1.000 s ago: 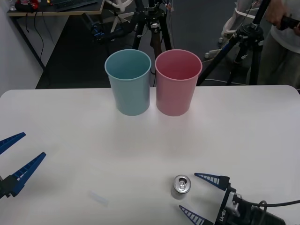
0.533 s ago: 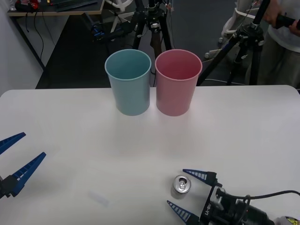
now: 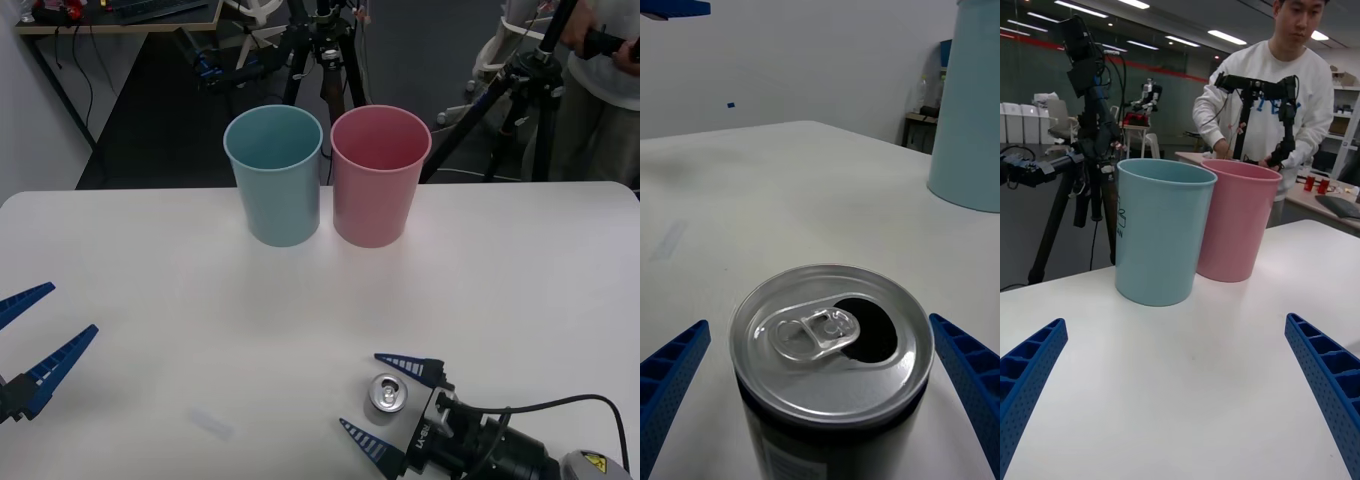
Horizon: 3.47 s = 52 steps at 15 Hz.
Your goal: Grasp the object on the table and drop it into the matching bin: aluminum can to the light blue bin, PET bottle to the pink bin.
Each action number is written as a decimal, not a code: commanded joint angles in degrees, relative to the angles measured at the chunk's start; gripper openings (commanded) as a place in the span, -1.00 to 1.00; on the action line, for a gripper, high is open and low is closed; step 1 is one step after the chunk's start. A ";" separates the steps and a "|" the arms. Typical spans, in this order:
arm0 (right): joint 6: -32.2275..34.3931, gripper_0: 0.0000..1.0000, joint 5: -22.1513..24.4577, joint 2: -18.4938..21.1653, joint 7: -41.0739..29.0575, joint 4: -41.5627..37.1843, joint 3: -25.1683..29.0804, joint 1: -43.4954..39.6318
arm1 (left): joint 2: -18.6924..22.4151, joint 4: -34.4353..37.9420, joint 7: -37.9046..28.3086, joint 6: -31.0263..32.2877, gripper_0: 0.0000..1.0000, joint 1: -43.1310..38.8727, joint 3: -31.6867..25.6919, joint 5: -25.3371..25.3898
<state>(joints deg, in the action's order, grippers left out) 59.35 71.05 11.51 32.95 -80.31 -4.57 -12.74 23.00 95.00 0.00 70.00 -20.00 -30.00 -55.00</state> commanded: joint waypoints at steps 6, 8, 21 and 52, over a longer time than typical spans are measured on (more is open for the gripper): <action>-0.02 -1.00 -0.12 0.00 0.36 0.06 -0.36 0.00 | 0.00 0.00 0.00 0.00 1.00 0.00 0.00 0.00; -0.02 -1.00 -0.12 0.00 0.53 0.06 -0.44 0.00 | 0.00 0.00 0.00 0.00 1.00 0.00 0.00 0.00; 0.68 -1.00 -2.58 2.29 -4.04 -9.96 -0.62 -3.69 | 0.00 0.00 0.00 0.00 1.00 0.00 0.00 0.00; -42.65 -1.00 37.76 -2.55 -69.78 -24.81 -9.67 30.59 | 0.00 0.00 0.00 0.00 1.00 0.00 0.00 0.00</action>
<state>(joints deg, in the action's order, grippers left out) 16.82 107.44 9.84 -35.80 -106.60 -14.31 16.29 23.00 95.00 0.00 70.00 -20.00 -30.00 -55.00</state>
